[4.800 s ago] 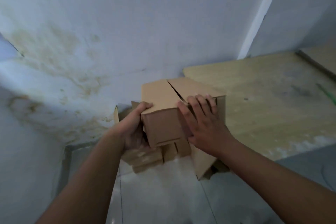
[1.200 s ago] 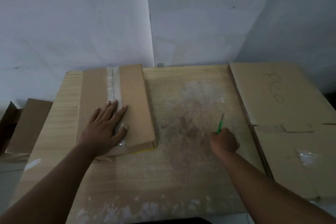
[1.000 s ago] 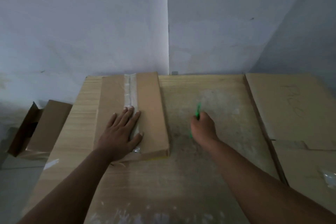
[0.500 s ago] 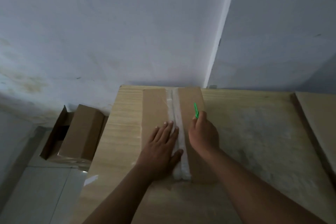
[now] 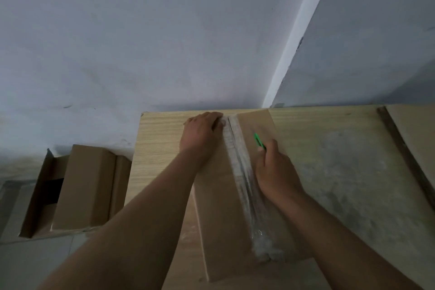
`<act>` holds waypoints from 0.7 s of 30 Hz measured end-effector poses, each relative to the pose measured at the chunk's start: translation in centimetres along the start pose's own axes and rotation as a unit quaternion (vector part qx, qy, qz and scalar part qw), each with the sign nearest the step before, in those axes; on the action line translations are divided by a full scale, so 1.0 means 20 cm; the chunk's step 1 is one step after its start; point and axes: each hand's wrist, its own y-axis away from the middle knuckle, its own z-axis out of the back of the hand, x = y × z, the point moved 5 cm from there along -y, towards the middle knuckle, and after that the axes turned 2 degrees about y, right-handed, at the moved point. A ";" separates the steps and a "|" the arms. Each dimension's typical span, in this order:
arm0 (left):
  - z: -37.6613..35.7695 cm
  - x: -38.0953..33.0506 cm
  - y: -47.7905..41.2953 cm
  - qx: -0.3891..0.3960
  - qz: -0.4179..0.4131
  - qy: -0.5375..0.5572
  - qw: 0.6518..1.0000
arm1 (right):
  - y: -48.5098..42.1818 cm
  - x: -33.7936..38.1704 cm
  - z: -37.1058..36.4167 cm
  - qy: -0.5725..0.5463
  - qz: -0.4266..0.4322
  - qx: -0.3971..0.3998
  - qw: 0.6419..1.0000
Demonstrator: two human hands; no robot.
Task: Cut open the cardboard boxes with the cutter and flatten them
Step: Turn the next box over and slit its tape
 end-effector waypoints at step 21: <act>0.03 0.05 -0.02 -0.048 0.099 0.063 0.992 | -0.28 0.32 -0.10 0.090 -0.041 0.123 0.987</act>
